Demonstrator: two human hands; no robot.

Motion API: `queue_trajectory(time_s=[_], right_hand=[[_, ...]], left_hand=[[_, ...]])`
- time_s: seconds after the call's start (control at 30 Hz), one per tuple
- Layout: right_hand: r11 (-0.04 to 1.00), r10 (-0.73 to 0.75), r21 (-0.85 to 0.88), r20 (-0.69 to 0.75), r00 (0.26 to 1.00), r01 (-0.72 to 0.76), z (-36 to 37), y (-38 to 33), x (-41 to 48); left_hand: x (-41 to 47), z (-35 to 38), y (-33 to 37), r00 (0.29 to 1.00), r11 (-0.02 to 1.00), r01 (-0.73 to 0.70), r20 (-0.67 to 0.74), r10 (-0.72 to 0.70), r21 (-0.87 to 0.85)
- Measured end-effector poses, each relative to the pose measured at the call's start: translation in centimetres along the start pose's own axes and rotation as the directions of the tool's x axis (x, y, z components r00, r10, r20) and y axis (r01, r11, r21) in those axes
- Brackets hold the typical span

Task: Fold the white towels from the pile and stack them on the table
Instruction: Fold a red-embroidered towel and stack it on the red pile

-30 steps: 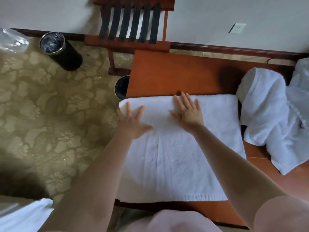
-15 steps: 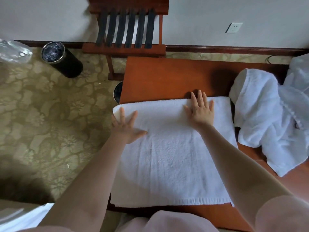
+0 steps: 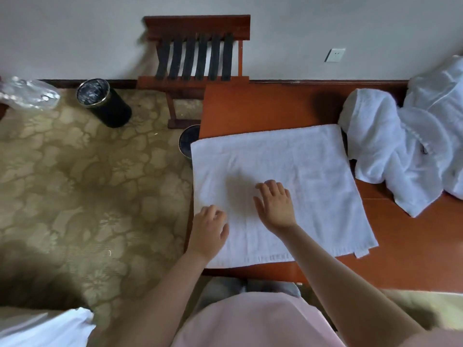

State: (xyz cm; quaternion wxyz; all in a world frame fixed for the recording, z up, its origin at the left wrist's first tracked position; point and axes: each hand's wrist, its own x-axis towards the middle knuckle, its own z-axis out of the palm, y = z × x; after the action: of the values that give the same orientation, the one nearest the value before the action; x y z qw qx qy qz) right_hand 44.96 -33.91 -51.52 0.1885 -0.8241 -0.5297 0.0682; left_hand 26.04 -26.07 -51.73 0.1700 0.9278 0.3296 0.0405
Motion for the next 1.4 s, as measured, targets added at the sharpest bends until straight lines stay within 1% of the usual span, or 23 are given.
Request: queue_trajectory(time_s=[0.07,0.13,0.2,0.3,0.33,0.4,0.5,0.6,0.73,0.83,0.9,1.0,1.1,1.17,1.23,1.3,1.4], right_hand=[[1.0,-0.021,0.019,-0.01,1.0,0.021,0.6,-1.4,-3.4],[1.0,-0.021,0.023,0.001,1.0,0.021,1.0,-2.2,-6.6],[1.0,-0.016,0.001,0.022,1.0,0.016,1.3,-2.2,-9.7],[0.997,-0.008,-0.08,0.149,0.989,0.02,1.3,-2.1,-13.9],[0.992,-0.023,-0.119,0.191,0.981,0.047,1.4,-2.2,-14.9],[0.978,-0.063,-0.181,0.238,0.969,0.108,1.5,-2.5,-16.1],[0.962,-0.104,-0.219,0.251,0.962,0.161,1.9,-3.0,-16.9],[0.955,-0.143,-0.225,0.214,0.966,0.191,2.5,-3.0,-17.4],[0.962,-0.192,-0.18,0.082,0.978,0.204,2.7,-2.8,-17.1],[0.98,-0.128,-0.148,0.034,0.991,0.131,1.7,-2.2,-16.4],[0.983,-0.079,-0.167,0.024,0.997,0.082,0.7,-1.5,-16.1],[0.978,-0.003,-0.21,0.065,0.998,0.016,-0.9,-0.6,-16.3],[0.964,0.094,-0.256,0.101,0.99,-0.065,-2.1,0.2,-16.7],[0.959,0.137,-0.265,0.111,0.984,-0.103,-2.7,0.6,-16.8],[0.951,0.196,-0.266,0.133,0.972,-0.155,-3.3,1.0,-16.9],[0.931,0.302,-0.259,0.144,0.942,-0.259,-3.9,1.6,-16.9],[0.901,0.386,-0.253,0.095,0.917,-0.353,-5.3,2.4,-16.1]], left_hand=[[-3.2,0.6,0.5,0.997,0.998,-0.024,0.073,0.028,-0.055],[-5.4,1.3,1.0,0.984,0.998,-0.012,0.175,0.023,-0.067],[-7.0,2.0,1.2,0.965,0.999,-0.014,0.26,0.023,-0.034],[-8.3,2.0,1.3,0.948,0.995,-0.069,0.316,0.042,0.074],[-8.6,1.9,1.5,0.946,0.987,-0.091,0.32,0.044,0.134],[-9.3,1.7,1.9,0.964,0.97,-0.106,0.262,0.047,0.218],[-10.6,1.9,1.5,0.982,0.96,-0.16,0.132,0.132,0.232],[-11.5,1.4,0.7,0.972,0.954,-0.229,0.104,0.212,0.196],[-11.2,-0.3,-0.2,0.963,0.95,-0.261,0.114,0.244,0.174],[-10.2,-1.7,-1.2,0.978,0.956,-0.202,0.086,0.188,0.213],[-9.6,-2.6,-2.0,0.989,0.956,-0.142,0.076,0.127,0.256],[-9.0,-3.3,-3.6,0.995,0.94,-0.035,0.099,0.001,0.34],[-8.5,-3.3,-4.2,0.987,0.899,0.074,0.096,-0.127,0.432],[-7.9,-3.4,-3.7,0.977,0.87,0.119,0.099,-0.188,0.479],[-7.1,-3.6,-3.0,0.954,0.847,0.165,0.137,-0.267,0.505],[-6.1,-3.9,-2.5,0.921,0.828,0.214,0.176,-0.348,0.517],[-4.0,-4.6,-2.0,0.884,0.807,0.28,0.188,-0.428,0.52]])
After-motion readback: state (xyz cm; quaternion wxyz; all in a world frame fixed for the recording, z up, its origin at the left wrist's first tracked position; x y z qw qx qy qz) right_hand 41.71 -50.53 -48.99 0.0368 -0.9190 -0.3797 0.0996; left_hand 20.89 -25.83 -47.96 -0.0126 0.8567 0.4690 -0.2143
